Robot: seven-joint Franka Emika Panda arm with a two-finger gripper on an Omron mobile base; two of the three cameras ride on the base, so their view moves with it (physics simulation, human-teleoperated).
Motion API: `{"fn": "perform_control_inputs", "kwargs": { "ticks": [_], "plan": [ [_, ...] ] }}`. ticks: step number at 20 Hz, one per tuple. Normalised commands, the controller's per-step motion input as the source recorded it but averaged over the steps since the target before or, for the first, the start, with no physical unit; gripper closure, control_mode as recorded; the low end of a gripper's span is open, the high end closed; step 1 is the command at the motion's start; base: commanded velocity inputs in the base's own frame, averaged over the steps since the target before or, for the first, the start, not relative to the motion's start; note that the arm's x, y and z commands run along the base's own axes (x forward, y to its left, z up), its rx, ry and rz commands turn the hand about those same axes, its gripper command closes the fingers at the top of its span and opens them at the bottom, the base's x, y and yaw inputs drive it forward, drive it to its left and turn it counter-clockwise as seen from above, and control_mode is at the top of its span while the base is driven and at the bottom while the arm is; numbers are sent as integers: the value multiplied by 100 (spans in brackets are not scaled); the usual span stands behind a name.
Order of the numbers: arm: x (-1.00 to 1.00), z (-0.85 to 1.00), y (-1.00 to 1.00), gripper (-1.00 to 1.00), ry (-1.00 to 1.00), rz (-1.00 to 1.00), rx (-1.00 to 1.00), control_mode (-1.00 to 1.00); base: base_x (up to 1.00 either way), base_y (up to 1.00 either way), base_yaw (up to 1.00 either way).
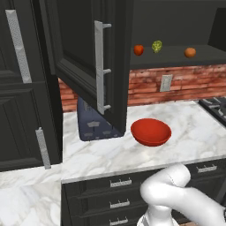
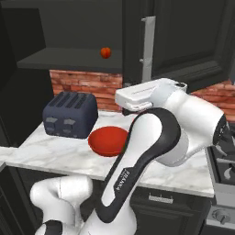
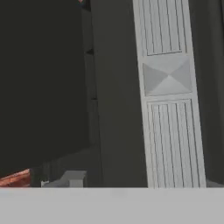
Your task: Open the cabinet. Pick the apple and tangerine from the cabinet and place them into the bowl. Then close the cabinet.
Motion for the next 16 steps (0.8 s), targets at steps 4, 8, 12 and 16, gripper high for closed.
{"fn": "perform_control_inputs", "kwargs": {
  "ticks": [4,8,12,16],
  "plan": [
    [-27,-7,-27,-100,2,-2,3,-100,0,0,0],
    [-99,7,-100,-100,-3,-13,22,-100,0,0,0],
    [-69,6,-89,-100,0,-10,17,-100,0,0,0],
    [1,0,0,-100,0,0,0,-100,0,0,0]
  ]
}}
